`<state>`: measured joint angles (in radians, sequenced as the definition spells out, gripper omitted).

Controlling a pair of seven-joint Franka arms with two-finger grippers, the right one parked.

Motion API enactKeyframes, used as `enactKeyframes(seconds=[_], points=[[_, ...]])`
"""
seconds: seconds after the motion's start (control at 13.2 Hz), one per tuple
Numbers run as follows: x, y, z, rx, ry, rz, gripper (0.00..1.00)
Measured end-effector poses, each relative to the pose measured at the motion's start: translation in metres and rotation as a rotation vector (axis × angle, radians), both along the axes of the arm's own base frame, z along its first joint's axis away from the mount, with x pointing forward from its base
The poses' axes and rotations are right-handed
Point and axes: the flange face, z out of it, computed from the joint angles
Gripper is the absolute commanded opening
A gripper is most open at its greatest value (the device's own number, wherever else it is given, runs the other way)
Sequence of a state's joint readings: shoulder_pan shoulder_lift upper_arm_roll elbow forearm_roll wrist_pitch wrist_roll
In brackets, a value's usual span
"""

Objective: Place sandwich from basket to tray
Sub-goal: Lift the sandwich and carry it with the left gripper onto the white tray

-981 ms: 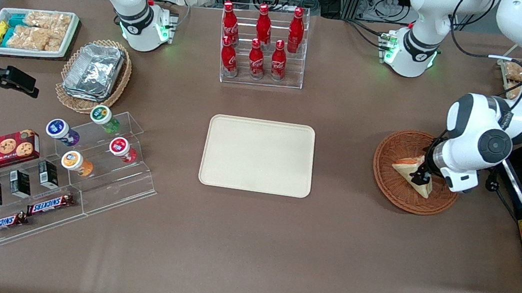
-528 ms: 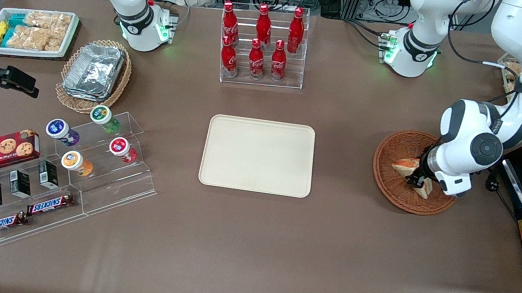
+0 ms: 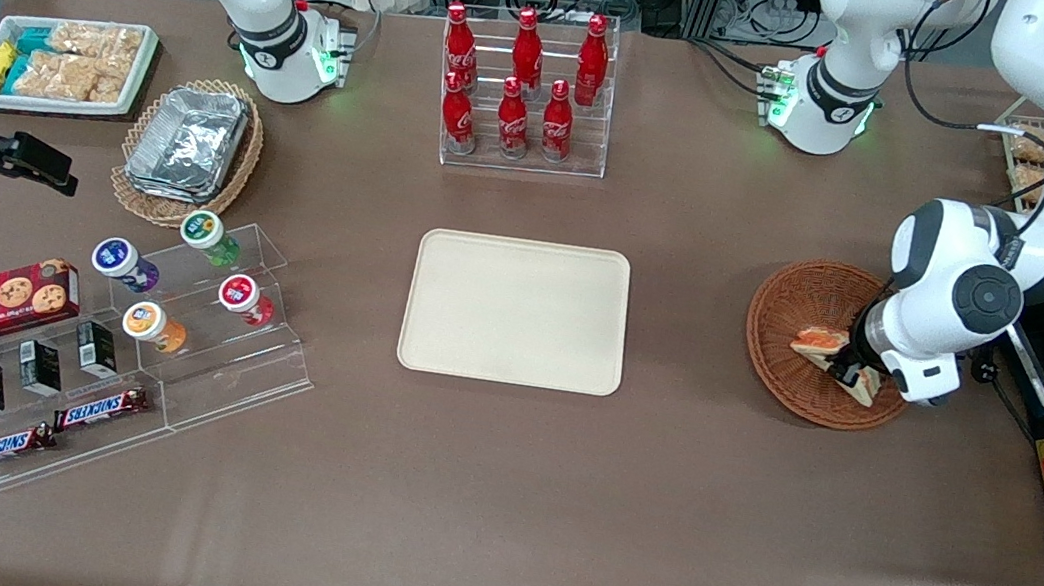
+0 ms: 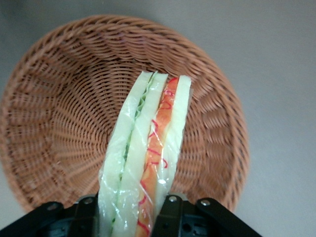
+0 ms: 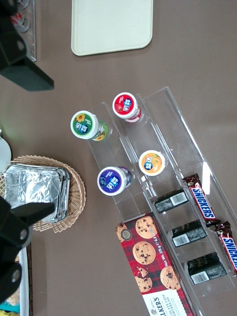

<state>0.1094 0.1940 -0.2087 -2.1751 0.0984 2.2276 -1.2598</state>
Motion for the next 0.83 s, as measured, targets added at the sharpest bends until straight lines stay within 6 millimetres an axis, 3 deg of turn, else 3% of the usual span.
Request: enactKeyframes(seconds=[0.45,0.6,0.83], points=[[0.024,-0.1,0.147,-0.011,0.006,-0.282,0.0],[0.019,-0.145,0.174,-0.034,-0.037,-0.372,0.0],[0.0,-0.213,0.195,-0.072,-0.075,-0.493,0.0]])
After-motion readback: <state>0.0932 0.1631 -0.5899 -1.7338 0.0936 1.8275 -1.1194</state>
